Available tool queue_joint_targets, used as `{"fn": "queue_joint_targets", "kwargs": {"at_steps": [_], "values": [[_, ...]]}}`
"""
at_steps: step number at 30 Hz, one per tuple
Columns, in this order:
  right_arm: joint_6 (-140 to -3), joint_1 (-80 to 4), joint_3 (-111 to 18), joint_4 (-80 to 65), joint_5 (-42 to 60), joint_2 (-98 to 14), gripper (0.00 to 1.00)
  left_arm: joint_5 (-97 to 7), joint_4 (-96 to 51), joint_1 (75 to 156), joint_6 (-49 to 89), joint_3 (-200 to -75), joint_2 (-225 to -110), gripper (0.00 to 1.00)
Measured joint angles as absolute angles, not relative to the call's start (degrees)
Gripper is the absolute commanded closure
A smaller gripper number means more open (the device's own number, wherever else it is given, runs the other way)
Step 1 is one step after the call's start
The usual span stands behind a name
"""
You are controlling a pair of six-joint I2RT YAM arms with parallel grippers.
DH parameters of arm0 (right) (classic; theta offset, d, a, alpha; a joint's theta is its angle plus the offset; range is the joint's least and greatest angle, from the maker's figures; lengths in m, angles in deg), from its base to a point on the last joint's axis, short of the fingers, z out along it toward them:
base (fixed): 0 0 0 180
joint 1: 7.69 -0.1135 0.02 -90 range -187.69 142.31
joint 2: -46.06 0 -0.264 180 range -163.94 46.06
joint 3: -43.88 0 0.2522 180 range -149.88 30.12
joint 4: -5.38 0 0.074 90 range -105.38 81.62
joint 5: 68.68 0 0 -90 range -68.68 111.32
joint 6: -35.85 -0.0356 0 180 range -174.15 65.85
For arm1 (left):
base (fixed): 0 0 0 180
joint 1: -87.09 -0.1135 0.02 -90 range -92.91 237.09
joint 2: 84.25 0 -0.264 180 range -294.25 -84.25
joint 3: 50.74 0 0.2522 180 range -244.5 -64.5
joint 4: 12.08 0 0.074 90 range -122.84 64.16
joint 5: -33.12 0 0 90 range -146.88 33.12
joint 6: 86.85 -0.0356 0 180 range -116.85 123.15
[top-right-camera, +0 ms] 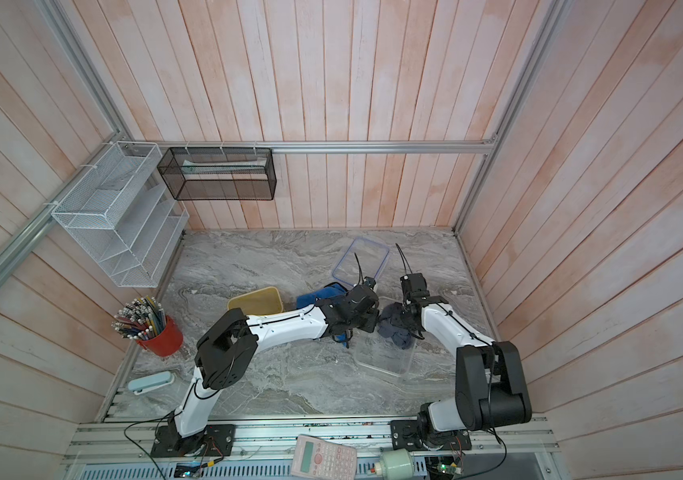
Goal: Wipe the insides of the lunch boxes
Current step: Wipe the dirt inside the lunch box.
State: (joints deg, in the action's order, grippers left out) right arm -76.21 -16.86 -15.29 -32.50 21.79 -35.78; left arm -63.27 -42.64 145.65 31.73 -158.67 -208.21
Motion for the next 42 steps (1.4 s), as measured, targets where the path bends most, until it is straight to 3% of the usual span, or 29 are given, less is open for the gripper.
{"fn": "queue_joint_targets", "kwargs": {"at_steps": [10,23,42], "values": [[-82.7,-19.2,-11.5,-17.9,12.0,-35.1,1.00,-62.4,-42.5,145.0,32.2,-158.7,-208.2,1.00],[-92.4,-25.8,-2.7,-1.1,8.8,-33.1,1.00,-60.3,-41.3,142.2,35.9,-155.7,-206.9,1.00],[-104.0,-38.6,0.8,-4.5,9.6,-27.6,1.00,-60.3,-44.8,139.7,38.4,-158.5,-207.9,1.00]]}}
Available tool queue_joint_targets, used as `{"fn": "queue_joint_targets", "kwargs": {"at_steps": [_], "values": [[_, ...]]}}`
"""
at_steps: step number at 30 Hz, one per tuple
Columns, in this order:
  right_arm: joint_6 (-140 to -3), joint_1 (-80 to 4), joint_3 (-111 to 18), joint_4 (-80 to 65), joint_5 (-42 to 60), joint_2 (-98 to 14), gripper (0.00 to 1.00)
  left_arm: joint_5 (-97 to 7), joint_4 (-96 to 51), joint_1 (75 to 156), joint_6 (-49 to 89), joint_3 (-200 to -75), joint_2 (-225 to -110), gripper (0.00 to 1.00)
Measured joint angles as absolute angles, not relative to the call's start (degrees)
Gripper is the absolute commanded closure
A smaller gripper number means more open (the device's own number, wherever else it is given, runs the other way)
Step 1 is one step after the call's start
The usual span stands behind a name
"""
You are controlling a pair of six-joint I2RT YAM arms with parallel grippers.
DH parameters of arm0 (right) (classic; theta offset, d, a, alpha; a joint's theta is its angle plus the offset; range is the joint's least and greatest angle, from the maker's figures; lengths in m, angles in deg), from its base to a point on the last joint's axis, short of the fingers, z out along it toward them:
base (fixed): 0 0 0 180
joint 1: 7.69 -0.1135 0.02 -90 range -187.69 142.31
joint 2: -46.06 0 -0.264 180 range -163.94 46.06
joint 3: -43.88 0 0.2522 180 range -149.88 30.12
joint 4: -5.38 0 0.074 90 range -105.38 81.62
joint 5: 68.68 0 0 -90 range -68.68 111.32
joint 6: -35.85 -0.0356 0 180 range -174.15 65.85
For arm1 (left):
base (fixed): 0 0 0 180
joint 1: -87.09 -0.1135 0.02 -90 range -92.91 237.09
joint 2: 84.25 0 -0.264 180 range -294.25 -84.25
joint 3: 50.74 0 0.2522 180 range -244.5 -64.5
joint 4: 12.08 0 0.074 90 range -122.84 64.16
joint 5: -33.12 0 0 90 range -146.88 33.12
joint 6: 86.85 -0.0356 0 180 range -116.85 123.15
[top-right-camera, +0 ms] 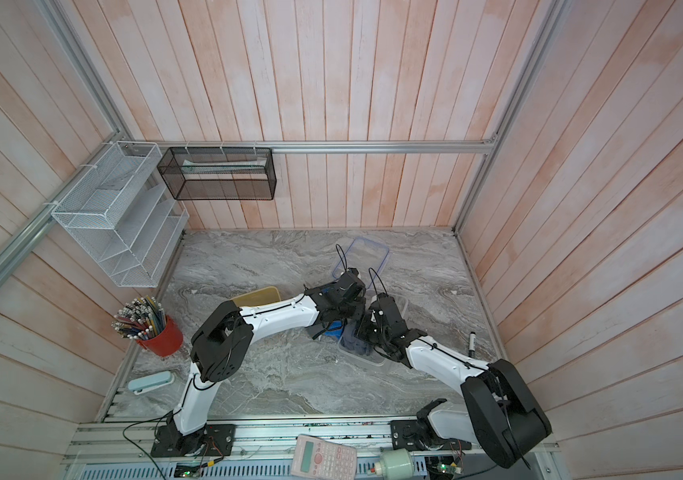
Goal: Wipe the insides of the lunch boxes
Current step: Wipe the dirt inside the lunch box.
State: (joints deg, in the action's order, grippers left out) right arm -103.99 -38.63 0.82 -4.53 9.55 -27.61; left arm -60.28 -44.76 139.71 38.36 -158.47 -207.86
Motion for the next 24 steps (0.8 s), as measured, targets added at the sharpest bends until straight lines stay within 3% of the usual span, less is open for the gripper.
{"fn": "queue_joint_targets", "kwargs": {"at_steps": [9,15,24], "values": [[-102.0,-40.7,0.1,-6.4,5.8,-29.2,1.00,-59.8,-44.0,138.8,38.6,-159.4,-208.1,1.00],[-98.6,-34.2,0.1,-10.8,4.0,-25.9,1.00,-58.7,-40.1,138.9,39.6,-158.4,-208.1,1.00],[-89.7,-24.6,-4.2,-17.0,11.4,-28.4,1.00,-57.1,-36.9,141.1,39.9,-157.1,-208.1,1.00]]}}
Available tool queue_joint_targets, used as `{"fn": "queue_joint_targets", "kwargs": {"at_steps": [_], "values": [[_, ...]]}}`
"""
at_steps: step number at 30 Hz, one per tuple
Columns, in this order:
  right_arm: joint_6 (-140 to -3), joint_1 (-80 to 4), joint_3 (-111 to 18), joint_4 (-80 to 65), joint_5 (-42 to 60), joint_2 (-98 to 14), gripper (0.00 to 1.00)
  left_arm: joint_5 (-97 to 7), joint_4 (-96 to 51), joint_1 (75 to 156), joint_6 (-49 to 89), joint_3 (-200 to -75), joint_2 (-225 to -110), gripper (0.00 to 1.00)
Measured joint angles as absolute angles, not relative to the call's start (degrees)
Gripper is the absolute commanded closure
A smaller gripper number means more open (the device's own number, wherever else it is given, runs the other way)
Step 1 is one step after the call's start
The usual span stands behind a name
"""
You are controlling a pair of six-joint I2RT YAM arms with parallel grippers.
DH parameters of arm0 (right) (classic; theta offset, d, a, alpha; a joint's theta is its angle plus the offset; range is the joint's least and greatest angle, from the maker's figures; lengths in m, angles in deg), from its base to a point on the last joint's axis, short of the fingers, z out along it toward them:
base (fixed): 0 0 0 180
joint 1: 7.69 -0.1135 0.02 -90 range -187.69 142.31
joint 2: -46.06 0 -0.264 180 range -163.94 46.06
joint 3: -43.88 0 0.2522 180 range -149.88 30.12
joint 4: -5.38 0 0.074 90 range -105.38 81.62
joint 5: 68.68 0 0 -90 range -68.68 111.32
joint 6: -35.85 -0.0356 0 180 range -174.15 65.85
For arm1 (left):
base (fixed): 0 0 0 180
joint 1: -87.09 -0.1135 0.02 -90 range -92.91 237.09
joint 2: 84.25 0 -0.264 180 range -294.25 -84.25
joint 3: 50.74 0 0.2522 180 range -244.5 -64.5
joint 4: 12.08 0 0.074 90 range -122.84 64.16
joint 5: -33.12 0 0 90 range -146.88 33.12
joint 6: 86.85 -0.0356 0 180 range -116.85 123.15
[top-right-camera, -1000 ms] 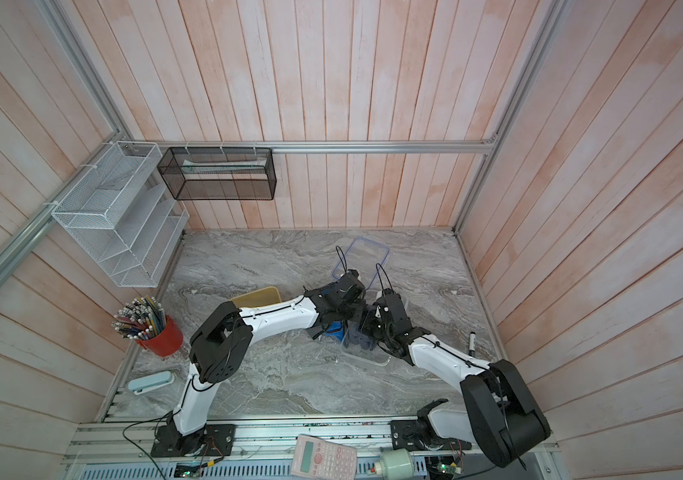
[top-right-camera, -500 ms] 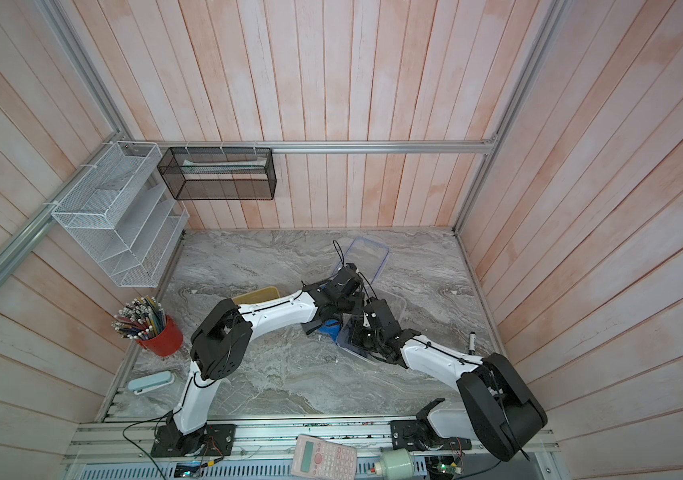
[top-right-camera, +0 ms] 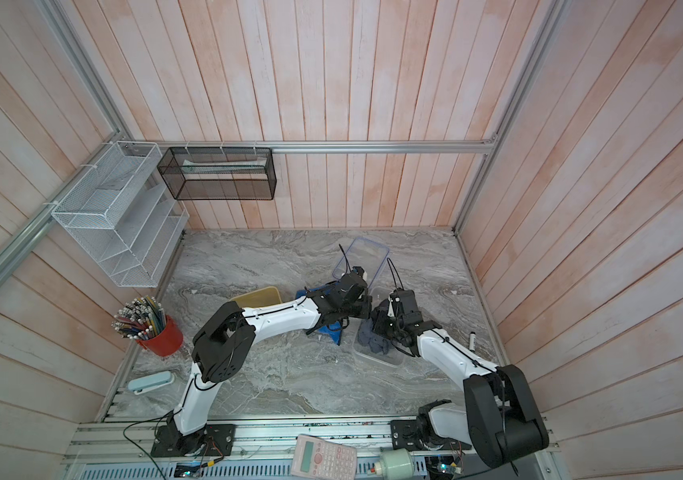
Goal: Wipe the insides of the lunch boxes
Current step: Wipe the dirt inside the lunch box.
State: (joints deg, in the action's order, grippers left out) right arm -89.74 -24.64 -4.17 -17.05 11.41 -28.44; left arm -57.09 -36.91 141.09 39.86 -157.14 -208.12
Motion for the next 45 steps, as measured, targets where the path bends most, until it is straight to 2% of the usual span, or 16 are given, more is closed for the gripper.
{"fn": "queue_joint_targets", "kwargs": {"at_steps": [11,20,30,40,45], "values": [[-85.4,-24.0,-8.3,-19.1,17.7,-34.4,1.00,-58.1,-37.0,141.2,39.8,-156.1,-207.8,1.00],[-88.6,-35.8,-6.7,-19.9,20.1,-34.4,1.00,-58.6,-40.4,140.4,38.5,-156.3,-206.8,1.00],[-88.6,-37.8,-5.1,-26.9,20.5,-29.6,1.00,-59.3,-41.7,140.5,37.8,-156.7,-206.5,1.00],[-83.5,-25.2,-7.8,-32.5,18.4,-29.9,1.00,-60.2,-38.1,140.4,37.2,-155.0,-206.0,1.00],[-82.5,-22.7,-11.3,-32.1,19.1,-34.3,1.00,-60.2,-36.9,140.9,37.2,-154.4,-205.7,1.00]]}}
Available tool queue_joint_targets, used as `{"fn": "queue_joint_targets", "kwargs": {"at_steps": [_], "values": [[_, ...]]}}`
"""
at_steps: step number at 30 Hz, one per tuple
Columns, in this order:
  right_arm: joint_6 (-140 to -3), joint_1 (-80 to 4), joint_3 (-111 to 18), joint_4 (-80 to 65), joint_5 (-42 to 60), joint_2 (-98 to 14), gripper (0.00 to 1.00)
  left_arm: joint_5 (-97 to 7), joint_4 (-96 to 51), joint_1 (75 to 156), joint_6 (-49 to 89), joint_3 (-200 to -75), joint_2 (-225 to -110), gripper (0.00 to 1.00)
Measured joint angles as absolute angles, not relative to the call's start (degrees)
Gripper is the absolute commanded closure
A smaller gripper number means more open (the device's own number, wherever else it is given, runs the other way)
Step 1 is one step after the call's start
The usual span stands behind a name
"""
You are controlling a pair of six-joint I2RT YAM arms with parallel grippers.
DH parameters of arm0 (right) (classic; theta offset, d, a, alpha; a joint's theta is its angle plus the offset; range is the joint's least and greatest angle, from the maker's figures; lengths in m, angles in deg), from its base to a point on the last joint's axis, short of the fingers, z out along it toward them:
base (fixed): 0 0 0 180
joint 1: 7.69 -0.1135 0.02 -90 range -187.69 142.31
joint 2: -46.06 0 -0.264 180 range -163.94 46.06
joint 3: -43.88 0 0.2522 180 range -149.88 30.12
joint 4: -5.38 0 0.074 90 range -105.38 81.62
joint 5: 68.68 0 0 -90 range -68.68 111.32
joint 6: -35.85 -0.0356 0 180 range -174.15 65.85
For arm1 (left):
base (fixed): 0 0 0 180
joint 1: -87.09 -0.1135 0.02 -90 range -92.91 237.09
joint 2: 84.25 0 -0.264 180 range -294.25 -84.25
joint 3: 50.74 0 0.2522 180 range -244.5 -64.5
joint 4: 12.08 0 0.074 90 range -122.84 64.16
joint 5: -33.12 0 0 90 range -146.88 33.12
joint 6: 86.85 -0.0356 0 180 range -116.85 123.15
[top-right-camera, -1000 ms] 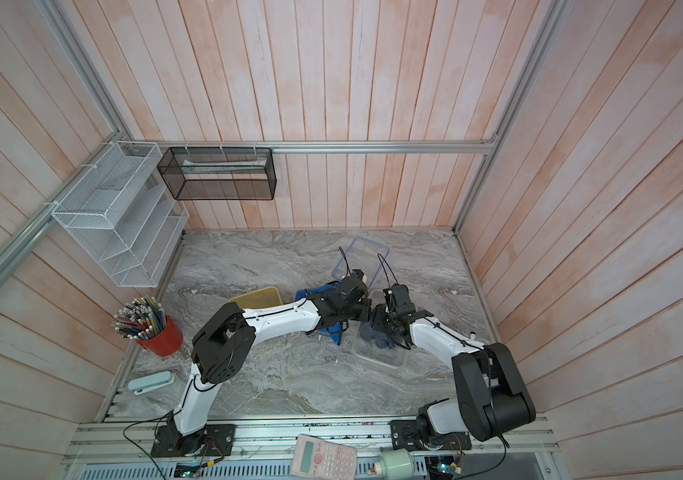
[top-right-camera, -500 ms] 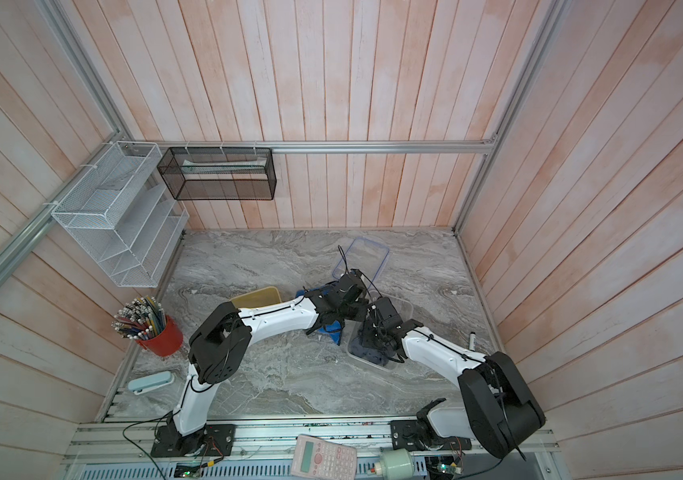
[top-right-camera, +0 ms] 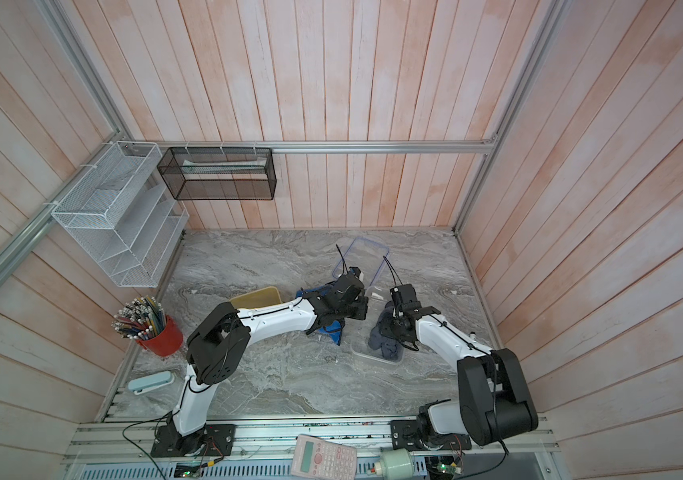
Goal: Wipe the insides of the lunch boxes
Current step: Wipe the dirt inside the lunch box.
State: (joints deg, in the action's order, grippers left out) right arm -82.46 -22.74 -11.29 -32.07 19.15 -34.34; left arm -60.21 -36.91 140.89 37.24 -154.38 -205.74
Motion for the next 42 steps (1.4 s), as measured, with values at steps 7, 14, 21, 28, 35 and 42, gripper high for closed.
{"fn": "queue_joint_targets", "kwargs": {"at_steps": [7,14,21,28,35,42], "values": [[-84.0,-22.7,-12.9,-27.0,23.1,-37.8,1.00,-60.5,-36.4,142.1,37.4,-153.9,-205.7,1.00],[-84.2,-22.5,-13.0,-23.1,25.7,-38.0,1.00,-58.7,-35.1,143.5,37.3,-153.4,-205.7,1.00],[-83.7,-25.8,-15.7,-20.5,24.9,-42.2,1.00,-58.9,-35.5,143.5,37.0,-153.4,-205.7,1.00],[-83.3,-29.1,-17.1,-18.6,26.0,-44.5,1.00,-60.3,-37.2,143.2,36.8,-153.2,-205.5,1.00],[-83.9,-20.6,-14.0,-19.6,22.7,-39.5,1.00,-60.1,-35.2,143.4,36.5,-152.5,-205.2,1.00],[-81.7,-17.3,-13.3,-22.0,22.9,-37.4,1.00,-60.3,-34.5,143.4,36.5,-152.5,-205.2,1.00]]}}
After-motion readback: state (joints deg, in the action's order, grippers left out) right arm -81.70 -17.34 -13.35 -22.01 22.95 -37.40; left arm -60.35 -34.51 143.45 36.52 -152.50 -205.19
